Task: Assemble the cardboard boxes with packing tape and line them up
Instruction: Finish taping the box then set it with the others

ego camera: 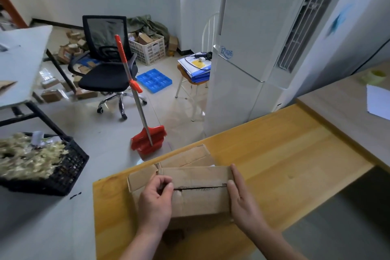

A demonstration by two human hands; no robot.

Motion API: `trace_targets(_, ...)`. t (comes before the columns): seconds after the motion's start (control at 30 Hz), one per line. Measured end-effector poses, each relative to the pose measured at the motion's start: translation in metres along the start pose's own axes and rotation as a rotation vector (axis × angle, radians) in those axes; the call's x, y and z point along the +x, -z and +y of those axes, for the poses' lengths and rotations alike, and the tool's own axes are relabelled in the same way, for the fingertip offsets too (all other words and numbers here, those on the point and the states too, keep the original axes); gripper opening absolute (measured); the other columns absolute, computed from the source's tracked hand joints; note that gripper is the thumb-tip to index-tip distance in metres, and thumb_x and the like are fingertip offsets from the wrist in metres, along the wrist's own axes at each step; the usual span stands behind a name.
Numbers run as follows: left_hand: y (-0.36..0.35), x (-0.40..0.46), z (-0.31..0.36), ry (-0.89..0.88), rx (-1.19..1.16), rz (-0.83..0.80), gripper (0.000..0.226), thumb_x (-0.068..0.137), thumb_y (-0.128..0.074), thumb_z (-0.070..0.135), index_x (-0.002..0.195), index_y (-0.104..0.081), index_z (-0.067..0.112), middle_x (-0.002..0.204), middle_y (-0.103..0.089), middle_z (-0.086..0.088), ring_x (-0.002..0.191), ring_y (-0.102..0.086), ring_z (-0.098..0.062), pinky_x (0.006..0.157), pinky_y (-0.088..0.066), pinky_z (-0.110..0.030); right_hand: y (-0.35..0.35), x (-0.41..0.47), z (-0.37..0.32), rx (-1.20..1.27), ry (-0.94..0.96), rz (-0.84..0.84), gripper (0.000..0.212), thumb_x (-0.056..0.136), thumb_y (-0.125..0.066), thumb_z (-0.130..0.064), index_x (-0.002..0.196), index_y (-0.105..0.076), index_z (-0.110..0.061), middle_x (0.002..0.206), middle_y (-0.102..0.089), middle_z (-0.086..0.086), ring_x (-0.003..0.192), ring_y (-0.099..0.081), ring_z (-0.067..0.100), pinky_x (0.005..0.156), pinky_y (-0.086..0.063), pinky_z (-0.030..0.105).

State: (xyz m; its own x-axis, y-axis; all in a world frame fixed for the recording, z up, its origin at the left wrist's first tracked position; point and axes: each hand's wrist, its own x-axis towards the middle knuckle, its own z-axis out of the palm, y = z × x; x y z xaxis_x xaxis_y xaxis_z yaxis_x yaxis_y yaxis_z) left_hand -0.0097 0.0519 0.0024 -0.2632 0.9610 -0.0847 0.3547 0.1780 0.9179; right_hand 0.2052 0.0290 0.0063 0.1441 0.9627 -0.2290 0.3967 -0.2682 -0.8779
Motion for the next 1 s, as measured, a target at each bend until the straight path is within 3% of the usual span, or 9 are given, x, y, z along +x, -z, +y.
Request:
trace_targets(0.13,-0.031,-0.003,0.061,-0.12,0.006,0.009,0.014,0.092,-0.064,0.017,0.081,-0.064,0.025,0.085,-0.067,0.007,0.084,-0.06,-0.009,0.069,-0.052,-0.023,0.05,0.012,-0.017,0.018,0.025,0.133,0.048,0.105,-0.036,-0.033,0.153,-0.027,-0.034,0.145,-0.034,-0.019,0.136,-0.03,0.002,0.107,-0.022,0.016)
trace_targets(0.27,-0.091,-0.003,0.12,-0.211,-0.038,-0.046,0.014,0.094,-0.061,0.017,0.082,-0.064,0.024,0.093,-0.065,0.013,0.096,-0.058,-0.004,0.08,-0.047,-0.018,0.123,0.018,-0.012,0.062,0.022,0.292,0.046,0.105,-0.037,-0.034,0.151,-0.031,-0.038,0.147,-0.037,-0.017,0.138,-0.033,0.01,0.111,-0.026,0.027)
trace_targets(0.33,-0.132,-0.009,0.148,-0.304,-0.04,-0.089,0.013,0.095,-0.058,0.019,0.083,-0.062,0.023,0.084,-0.064,0.009,0.083,-0.058,-0.002,0.069,-0.044,-0.009,0.165,0.019,0.0,0.095,0.012,0.383,0.046,0.105,-0.038,-0.033,0.15,-0.033,-0.038,0.147,-0.039,-0.015,0.136,-0.036,0.011,0.109,-0.027,0.026)
trace_targets(0.4,-0.179,-0.02,0.176,-0.394,-0.023,-0.128,0.011,0.095,-0.059,0.02,0.084,-0.062,0.021,0.078,-0.063,0.006,0.075,-0.058,-0.003,0.062,-0.044,-0.01,0.212,0.017,0.016,0.125,0.011,0.473,0.045,0.105,-0.039,-0.032,0.15,-0.034,-0.038,0.147,-0.04,-0.014,0.133,-0.037,0.008,0.107,-0.027,0.023)
trace_targets(0.53,-0.283,-0.045,0.217,-0.483,-0.044,-0.242,0.011,0.091,-0.064,0.009,0.084,-0.063,0.018,0.076,-0.064,0.006,0.073,-0.06,-0.005,0.066,-0.049,-0.023,0.312,0.004,0.056,0.172,-0.037,0.61,0.045,0.104,-0.04,-0.034,0.149,-0.034,-0.041,0.135,-0.042,-0.018,0.125,-0.04,0.007,0.107,-0.031,0.026)
trace_targets(0.7,-0.409,-0.093,0.265,-0.548,-0.075,-0.401,0.014,0.091,-0.063,0.01,0.082,-0.061,0.021,0.077,-0.063,0.007,0.073,-0.058,-0.003,0.066,-0.044,-0.017,0.431,-0.019,0.112,0.14,-0.03,0.761,0.045,0.104,-0.043,-0.03,0.149,-0.037,-0.036,0.134,-0.038,-0.025,0.124,-0.036,-0.001,0.104,-0.027,0.019)
trace_targets(1.0,-0.574,-0.145,0.314,-0.602,-0.075,-0.683,0.009,0.092,-0.061,0.011,0.086,-0.061,0.018,0.079,-0.063,0.005,0.075,-0.057,-0.005,0.066,-0.045,-0.017,0.557,-0.035,0.202,0.097,-0.167,1.022,0.045,0.103,-0.047,-0.025,0.148,-0.043,-0.028,0.144,-0.045,-0.015,0.135,-0.04,0.006,0.107,-0.023,0.015)
